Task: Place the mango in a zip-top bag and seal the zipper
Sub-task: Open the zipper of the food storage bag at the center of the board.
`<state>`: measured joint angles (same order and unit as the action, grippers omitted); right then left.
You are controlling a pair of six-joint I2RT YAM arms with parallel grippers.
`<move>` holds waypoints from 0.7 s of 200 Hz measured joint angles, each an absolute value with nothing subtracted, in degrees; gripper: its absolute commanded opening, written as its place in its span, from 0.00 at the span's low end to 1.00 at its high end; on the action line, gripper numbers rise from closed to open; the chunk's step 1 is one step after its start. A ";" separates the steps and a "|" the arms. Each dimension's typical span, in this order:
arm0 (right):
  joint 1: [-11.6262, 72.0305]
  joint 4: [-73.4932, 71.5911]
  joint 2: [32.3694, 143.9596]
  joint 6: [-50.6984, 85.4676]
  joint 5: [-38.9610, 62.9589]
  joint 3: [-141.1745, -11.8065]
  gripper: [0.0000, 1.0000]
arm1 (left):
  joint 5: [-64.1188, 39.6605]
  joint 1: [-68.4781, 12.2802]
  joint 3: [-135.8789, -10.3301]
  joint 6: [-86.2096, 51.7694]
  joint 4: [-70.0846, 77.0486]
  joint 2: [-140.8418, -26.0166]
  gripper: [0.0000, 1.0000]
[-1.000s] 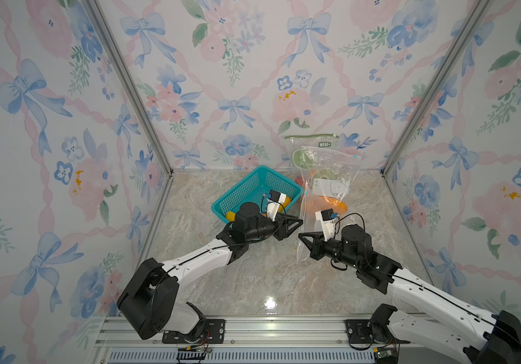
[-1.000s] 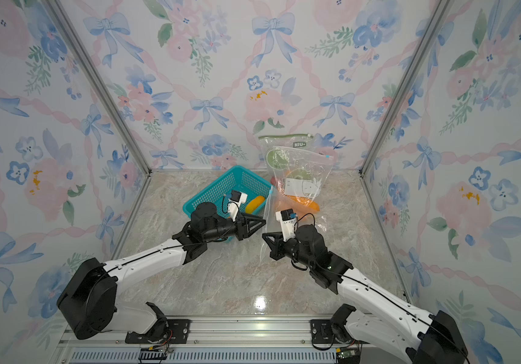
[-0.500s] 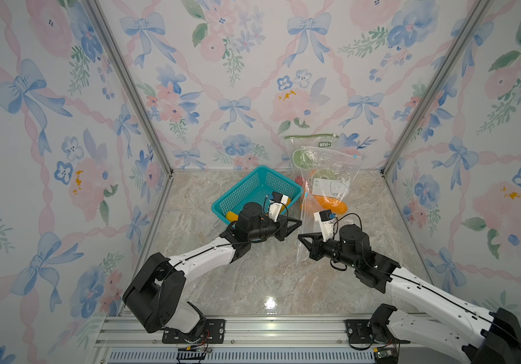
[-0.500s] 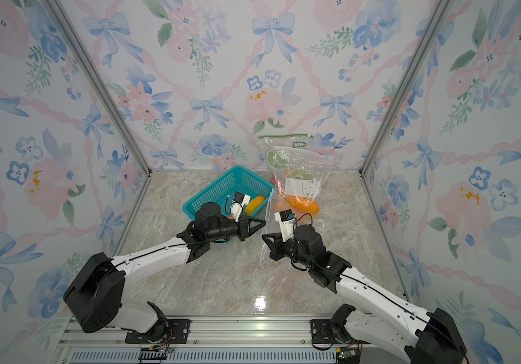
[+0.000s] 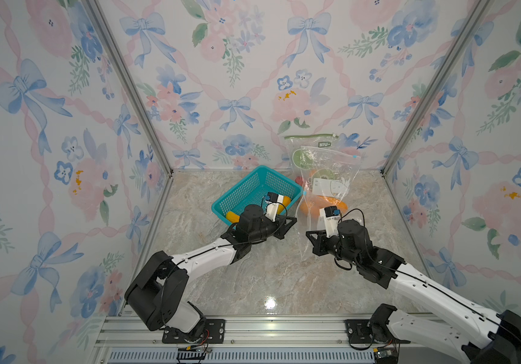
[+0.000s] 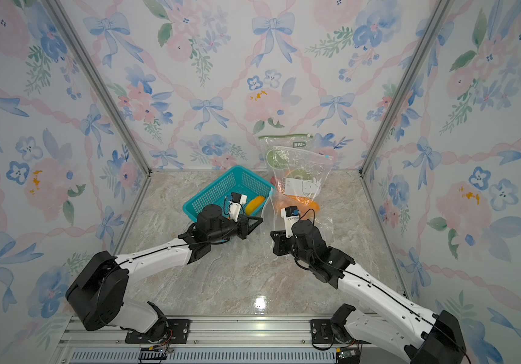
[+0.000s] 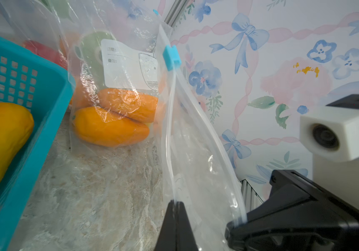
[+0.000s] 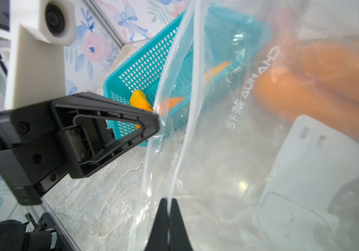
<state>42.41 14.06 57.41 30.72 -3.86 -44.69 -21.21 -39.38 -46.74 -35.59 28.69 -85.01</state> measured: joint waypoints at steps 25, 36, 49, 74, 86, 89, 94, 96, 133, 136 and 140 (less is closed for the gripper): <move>42.41 25.32 61.91 33.63 -11.86 -51.70 0.00 | -18.79 -39.38 -46.59 -35.62 28.69 -85.95 0.00; 42.41 29.93 64.55 35.29 -15.14 -54.61 0.01 | -18.11 -39.38 -46.59 -35.66 28.69 -86.00 0.00; 42.59 34.68 67.83 36.91 -18.68 -57.49 0.01 | -17.10 -39.38 -46.52 -36.05 28.71 -86.00 0.00; 43.92 42.17 74.00 38.87 -25.04 -62.22 0.00 | -14.68 -39.38 -45.43 -37.19 28.73 -86.00 0.00; 44.75 45.56 76.66 39.55 -27.88 -64.79 0.00 | -13.23 -39.38 -44.49 -37.87 28.67 -86.00 0.00; 44.97 46.54 77.38 39.77 -28.75 -65.60 0.00 | -12.91 -39.38 -44.29 -38.06 28.69 -86.00 0.00; 45.25 47.75 78.32 39.97 -29.85 -66.67 0.00 | -12.47 -39.31 -43.94 -38.24 28.64 -86.00 0.00; 45.36 48.25 78.70 40.03 -30.33 -67.11 0.00 | -12.32 -39.31 -43.83 -38.33 28.64 -86.00 0.00; 47.77 54.13 80.47 38.89 -34.20 -72.73 0.00 | -11.84 -38.94 -43.53 -39.07 28.53 -87.20 0.00; 47.92 54.52 80.44 38.65 -34.20 -73.17 0.00 | -11.97 -38.94 -43.64 -39.07 28.51 -87.57 0.00; 48.12 55.02 80.36 38.57 -34.20 -73.71 0.00 | -12.08 -38.94 -43.81 -39.09 28.53 -88.18 0.00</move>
